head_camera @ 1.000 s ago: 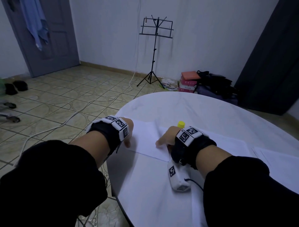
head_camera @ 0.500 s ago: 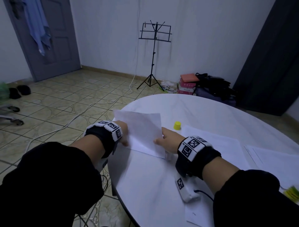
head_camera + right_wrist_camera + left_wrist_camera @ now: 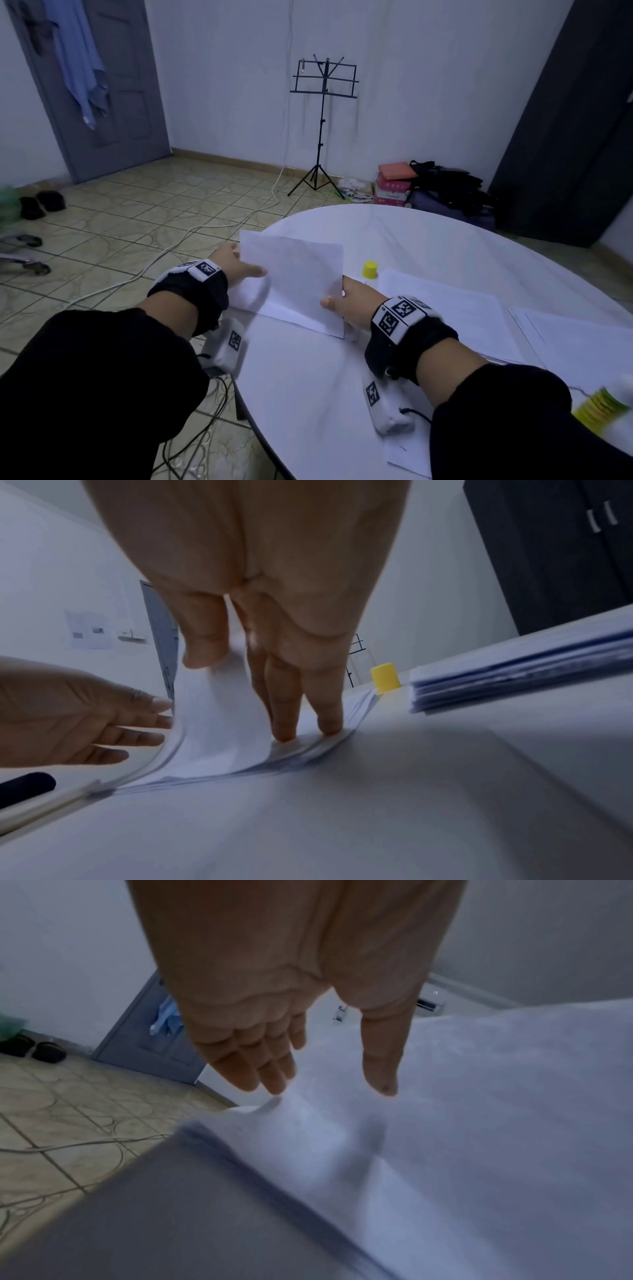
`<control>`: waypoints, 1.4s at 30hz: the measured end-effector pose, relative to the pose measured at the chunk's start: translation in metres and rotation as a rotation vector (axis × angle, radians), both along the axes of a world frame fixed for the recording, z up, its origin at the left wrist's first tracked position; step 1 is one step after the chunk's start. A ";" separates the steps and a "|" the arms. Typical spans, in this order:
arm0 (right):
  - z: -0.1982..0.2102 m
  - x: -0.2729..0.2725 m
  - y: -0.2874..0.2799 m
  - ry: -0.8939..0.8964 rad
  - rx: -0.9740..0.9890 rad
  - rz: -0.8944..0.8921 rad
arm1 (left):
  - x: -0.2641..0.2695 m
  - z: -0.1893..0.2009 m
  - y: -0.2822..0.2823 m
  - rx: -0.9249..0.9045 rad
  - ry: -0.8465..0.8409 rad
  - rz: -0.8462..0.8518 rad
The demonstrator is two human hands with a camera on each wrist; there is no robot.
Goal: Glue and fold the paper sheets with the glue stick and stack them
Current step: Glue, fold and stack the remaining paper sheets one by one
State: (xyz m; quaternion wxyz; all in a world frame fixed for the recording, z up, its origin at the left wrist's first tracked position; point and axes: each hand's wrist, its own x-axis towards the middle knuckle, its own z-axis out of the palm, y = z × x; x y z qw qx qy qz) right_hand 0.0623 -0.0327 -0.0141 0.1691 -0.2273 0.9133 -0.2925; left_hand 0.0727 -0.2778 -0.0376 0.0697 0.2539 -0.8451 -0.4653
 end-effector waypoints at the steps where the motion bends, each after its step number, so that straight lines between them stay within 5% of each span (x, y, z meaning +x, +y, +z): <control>1: -0.001 0.000 0.001 -0.014 -0.025 -0.010 | -0.001 0.001 0.002 -0.010 -0.015 -0.018; 6: -0.006 -0.003 0.002 -0.050 -0.061 -0.048 | 0.002 0.011 -0.006 -0.158 -0.132 -0.034; 11: -0.005 -0.007 0.002 -0.063 -0.052 -0.138 | 0.017 0.013 -0.017 -0.333 -0.472 -0.122; 21: -0.020 -0.020 -0.004 -0.204 -0.211 -0.285 | 0.018 0.013 -0.013 0.049 -0.254 -0.054; 29: -0.016 -0.023 0.002 -0.203 -0.173 -0.329 | 0.022 0.017 -0.012 -0.058 -0.182 -0.116; 34: -0.020 -0.017 0.006 -0.229 -0.190 -0.247 | 0.035 0.019 -0.009 -0.351 -0.400 -0.280; 42: -0.015 -0.023 -0.002 -0.268 -0.188 -0.371 | 0.035 0.009 -0.001 0.321 -0.239 -0.071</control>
